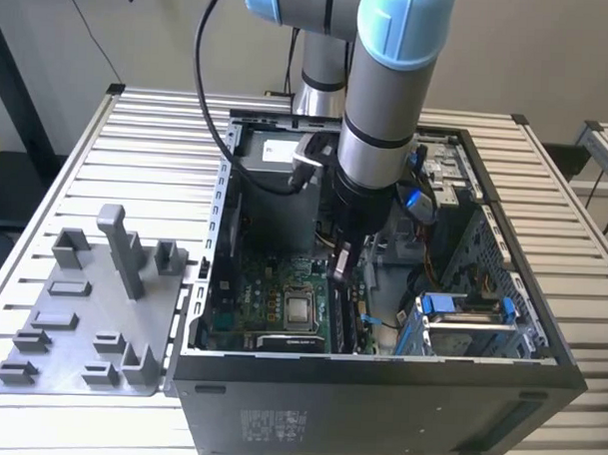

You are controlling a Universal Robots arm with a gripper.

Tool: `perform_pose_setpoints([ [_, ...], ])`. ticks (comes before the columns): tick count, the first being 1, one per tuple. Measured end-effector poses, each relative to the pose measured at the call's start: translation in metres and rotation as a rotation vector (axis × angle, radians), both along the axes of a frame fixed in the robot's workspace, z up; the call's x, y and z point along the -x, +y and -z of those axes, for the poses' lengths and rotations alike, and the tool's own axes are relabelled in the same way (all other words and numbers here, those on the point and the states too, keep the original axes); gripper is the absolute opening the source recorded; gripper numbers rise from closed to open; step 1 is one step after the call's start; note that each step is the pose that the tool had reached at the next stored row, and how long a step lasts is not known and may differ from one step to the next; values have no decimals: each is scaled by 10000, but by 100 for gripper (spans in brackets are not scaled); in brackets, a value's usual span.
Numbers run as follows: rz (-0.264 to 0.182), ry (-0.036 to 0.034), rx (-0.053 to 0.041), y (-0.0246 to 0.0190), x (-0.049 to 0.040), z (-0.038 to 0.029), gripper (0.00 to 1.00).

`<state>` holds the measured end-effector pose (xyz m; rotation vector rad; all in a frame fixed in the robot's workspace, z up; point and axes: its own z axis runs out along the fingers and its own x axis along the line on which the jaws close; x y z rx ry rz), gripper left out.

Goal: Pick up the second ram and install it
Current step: 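Press down the second ram until it locks into place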

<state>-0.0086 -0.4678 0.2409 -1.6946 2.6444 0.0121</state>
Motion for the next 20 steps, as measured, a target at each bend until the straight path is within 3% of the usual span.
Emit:
perform_pose_setpoints([
  [20,-2909,-8,1,1,6,11,11],
])
